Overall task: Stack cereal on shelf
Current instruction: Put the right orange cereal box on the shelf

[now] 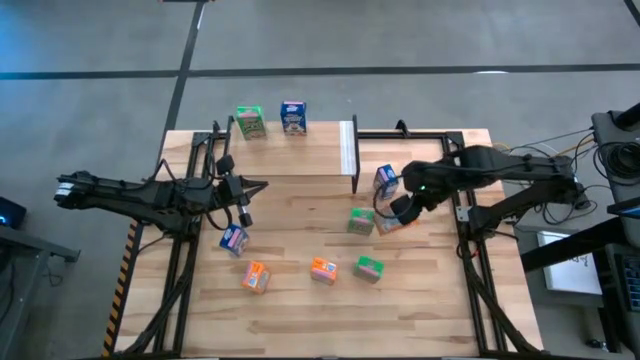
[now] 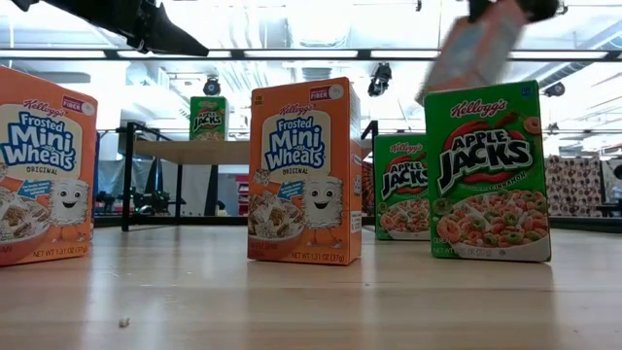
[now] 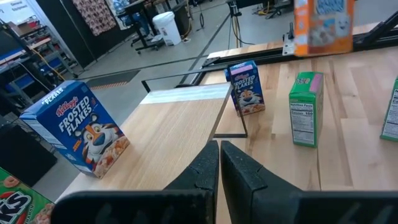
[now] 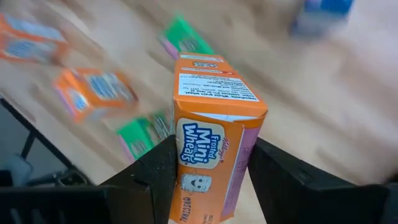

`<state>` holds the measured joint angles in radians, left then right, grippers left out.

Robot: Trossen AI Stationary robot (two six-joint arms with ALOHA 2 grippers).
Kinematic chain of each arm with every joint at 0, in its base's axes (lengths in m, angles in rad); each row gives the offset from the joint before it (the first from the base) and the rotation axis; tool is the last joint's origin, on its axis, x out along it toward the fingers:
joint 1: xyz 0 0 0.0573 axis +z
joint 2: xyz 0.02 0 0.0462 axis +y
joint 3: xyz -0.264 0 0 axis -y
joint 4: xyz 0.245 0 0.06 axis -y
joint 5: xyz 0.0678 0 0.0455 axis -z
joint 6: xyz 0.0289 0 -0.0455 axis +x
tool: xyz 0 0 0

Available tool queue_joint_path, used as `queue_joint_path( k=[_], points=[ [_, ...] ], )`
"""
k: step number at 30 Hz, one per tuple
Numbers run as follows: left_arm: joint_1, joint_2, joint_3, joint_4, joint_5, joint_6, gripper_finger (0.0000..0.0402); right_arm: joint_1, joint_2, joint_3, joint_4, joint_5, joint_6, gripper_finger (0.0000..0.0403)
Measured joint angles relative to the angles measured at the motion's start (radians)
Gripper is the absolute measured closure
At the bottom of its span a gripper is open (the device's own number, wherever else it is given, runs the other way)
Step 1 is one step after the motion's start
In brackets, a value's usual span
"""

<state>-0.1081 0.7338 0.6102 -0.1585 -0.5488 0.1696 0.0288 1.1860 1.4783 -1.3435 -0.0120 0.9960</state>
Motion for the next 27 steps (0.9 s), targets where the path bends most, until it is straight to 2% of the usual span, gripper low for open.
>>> queue_joint_path(
  k=[9, 13, 27],
  points=[
    [0.000, 0.001, 0.000, 0.014, 0.000, 0.001, 0.0401, -0.009, 0.023, 0.079, 0.232, 0.227, -0.335, 0.0232],
    [0.000, 0.001, 0.000, 0.028, 0.000, 0.003, 0.0401, -0.036, 0.065, 0.106, 0.306, 0.232, -0.467, 0.0232],
    [0.000, 0.002, 0.000, 0.031, 0.000, 0.004, 0.0401, -0.210, 0.340, 0.332, 0.306, 0.233, -0.753, 0.0244]
  ],
)
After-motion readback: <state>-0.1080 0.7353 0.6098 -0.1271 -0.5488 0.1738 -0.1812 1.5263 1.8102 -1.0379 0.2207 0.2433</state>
